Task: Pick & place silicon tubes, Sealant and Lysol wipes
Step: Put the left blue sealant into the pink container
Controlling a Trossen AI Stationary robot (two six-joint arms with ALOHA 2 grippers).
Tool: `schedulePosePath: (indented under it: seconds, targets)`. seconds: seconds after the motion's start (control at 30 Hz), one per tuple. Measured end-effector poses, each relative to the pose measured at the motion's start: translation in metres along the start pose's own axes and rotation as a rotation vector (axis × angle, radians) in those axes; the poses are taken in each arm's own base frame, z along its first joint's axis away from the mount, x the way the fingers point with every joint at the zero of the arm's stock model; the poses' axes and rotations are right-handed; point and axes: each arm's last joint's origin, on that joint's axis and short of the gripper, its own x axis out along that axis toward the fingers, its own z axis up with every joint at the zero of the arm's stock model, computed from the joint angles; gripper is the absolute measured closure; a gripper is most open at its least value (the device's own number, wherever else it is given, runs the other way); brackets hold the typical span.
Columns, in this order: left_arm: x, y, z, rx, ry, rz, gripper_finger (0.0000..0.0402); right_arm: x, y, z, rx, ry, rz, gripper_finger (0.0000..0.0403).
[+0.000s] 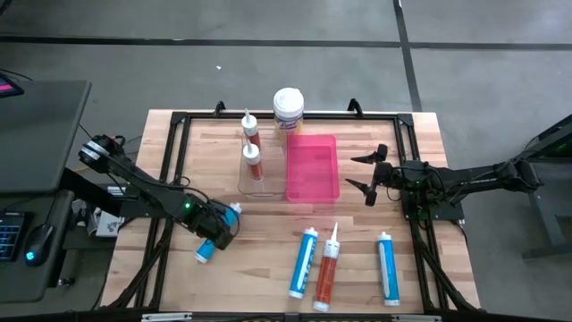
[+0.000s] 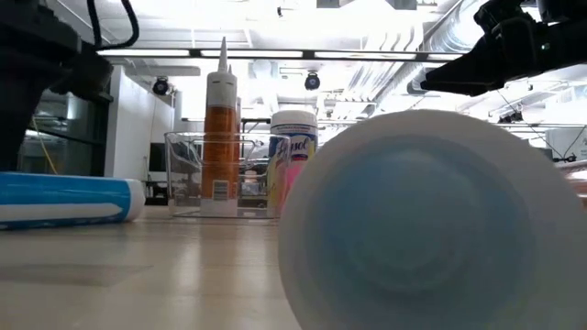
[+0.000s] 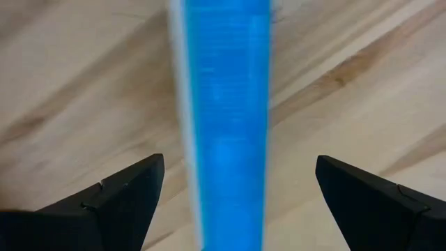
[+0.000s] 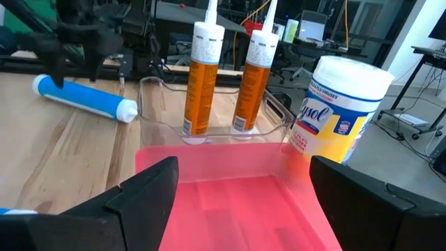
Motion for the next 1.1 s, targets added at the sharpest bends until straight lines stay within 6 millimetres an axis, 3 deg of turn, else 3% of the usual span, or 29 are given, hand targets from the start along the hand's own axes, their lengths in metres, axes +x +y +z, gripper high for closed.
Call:
schedulePosePath:
  seconds: [0.4, 1.1]
  targets:
    - [0.03, 0.018, -0.002, -0.01, 0.028, -0.021, 0.0034, 0.0, 0.0, 0.0, -0.001, 0.002, 0.0, 0.0082]
    - [0.052, 0.002, -0.004, 0.035, 0.006, 0.005, 0.0034, 0.0, 0.0, 0.0, -0.001, 0.002, 0.0, 0.0082]
